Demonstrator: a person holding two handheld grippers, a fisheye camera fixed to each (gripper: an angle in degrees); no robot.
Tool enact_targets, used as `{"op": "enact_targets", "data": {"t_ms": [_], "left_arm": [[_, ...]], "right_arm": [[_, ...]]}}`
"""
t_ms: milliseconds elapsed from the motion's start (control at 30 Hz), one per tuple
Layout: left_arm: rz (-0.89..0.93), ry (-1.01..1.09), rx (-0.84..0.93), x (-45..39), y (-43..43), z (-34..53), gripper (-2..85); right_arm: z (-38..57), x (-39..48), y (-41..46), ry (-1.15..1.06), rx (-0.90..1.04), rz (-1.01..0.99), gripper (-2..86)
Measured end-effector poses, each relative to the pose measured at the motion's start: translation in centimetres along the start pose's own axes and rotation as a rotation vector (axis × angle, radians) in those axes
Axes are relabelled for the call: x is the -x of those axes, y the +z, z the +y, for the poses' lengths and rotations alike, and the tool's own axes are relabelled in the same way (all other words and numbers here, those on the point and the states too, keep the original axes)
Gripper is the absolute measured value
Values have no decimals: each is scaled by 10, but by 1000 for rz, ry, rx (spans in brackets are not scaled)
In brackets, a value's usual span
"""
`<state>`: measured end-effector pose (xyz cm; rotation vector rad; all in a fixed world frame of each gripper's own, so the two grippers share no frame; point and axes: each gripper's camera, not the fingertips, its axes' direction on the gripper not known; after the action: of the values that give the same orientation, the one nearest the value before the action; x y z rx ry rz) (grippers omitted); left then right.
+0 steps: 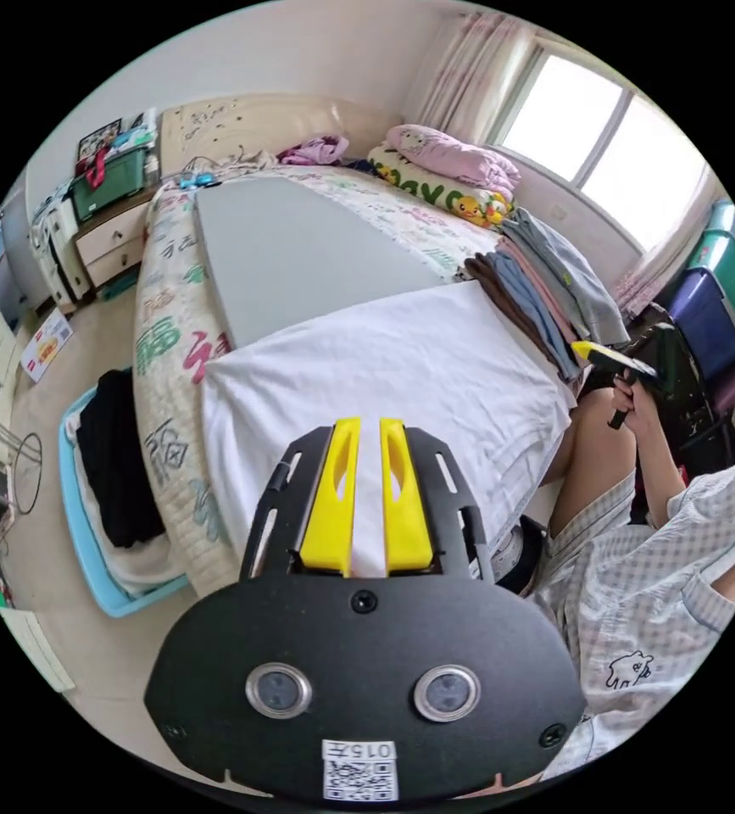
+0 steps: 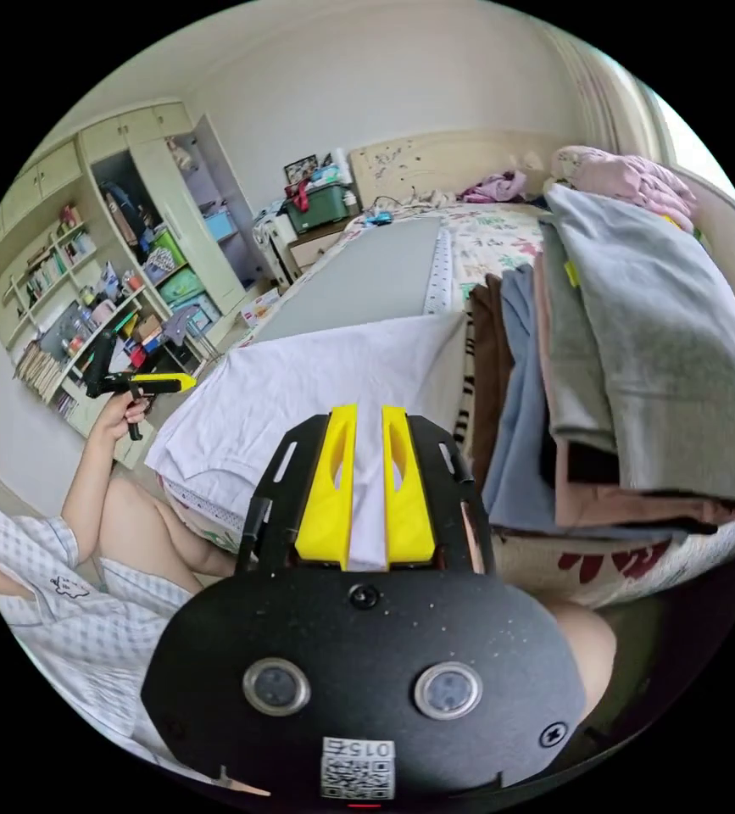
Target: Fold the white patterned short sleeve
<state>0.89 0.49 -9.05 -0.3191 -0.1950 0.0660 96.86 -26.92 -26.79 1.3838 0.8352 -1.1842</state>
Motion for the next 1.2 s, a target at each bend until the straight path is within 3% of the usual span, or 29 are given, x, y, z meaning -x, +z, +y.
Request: {"op": "enact_targets", "data": {"t_ms": [133, 333, 667, 867, 1200], "left_arm": [[67, 98, -1, -67, 56, -85, 79], [-20, 244, 95, -172, 158, -225, 88], [-17, 125, 349, -214, 329, -333, 101], [-31, 130, 338, -212, 343, -335, 19], [13, 124, 195, -218, 298, -351, -1]], "right_arm": [[-7, 0, -58, 87, 50, 34, 78], [-46, 16, -101, 160, 50, -102, 95], [-127, 62, -210, 166, -21, -265, 89], [-156, 86, -259, 203, -48, -382, 41], [-176, 153, -339, 164, -121, -223, 20]]}}
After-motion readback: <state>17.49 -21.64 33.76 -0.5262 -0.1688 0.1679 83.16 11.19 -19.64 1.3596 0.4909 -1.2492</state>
